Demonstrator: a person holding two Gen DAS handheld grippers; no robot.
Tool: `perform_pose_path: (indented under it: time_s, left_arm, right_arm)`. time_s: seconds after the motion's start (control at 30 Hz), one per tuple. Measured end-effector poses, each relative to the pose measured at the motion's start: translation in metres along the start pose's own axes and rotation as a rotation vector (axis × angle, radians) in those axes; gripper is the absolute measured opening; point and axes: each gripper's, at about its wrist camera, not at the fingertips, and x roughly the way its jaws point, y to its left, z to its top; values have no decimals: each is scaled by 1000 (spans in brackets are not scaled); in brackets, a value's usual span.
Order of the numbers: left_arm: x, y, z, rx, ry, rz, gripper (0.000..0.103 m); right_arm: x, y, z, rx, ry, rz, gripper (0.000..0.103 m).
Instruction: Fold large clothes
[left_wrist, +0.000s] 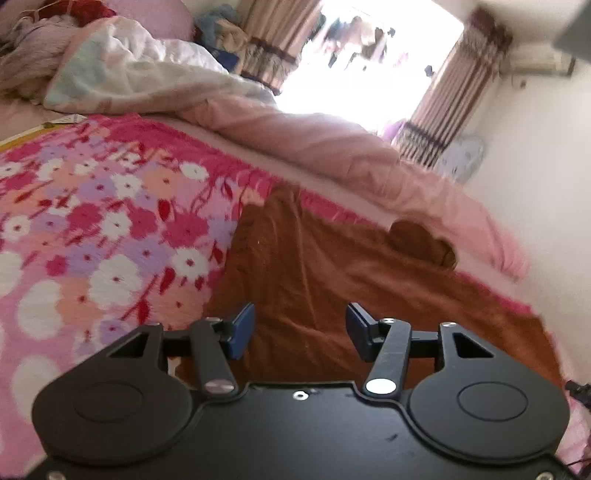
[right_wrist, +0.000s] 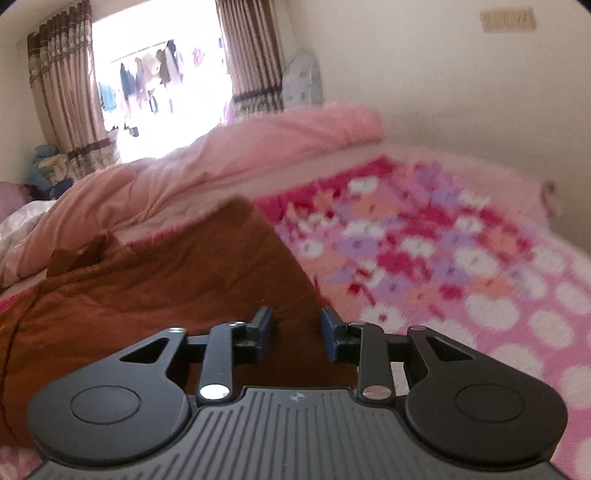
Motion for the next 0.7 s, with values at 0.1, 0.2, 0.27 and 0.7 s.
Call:
perform_pose_path:
  time_s: [0.1, 0.2, 0.27, 0.7]
  left_arm:
    - [-28, -1, -3, -26, -49, -6, 62]
    - [-45, -1, -12, -17, -64, 12, 64]
    - [-50, 3, -20, -37, -59, 16, 65]
    - [-13, 45, -57, -445, 36, -4, 67]
  right_arm:
    - [-27, 31, 6, -46, -53, 87, 37]
    - [-47, 75, 1, -100, -52, 208, 37]
    - [-57, 110, -7, -156, -42, 292, 38]
    - [-23, 204, -61, -243, 100, 299, 57]
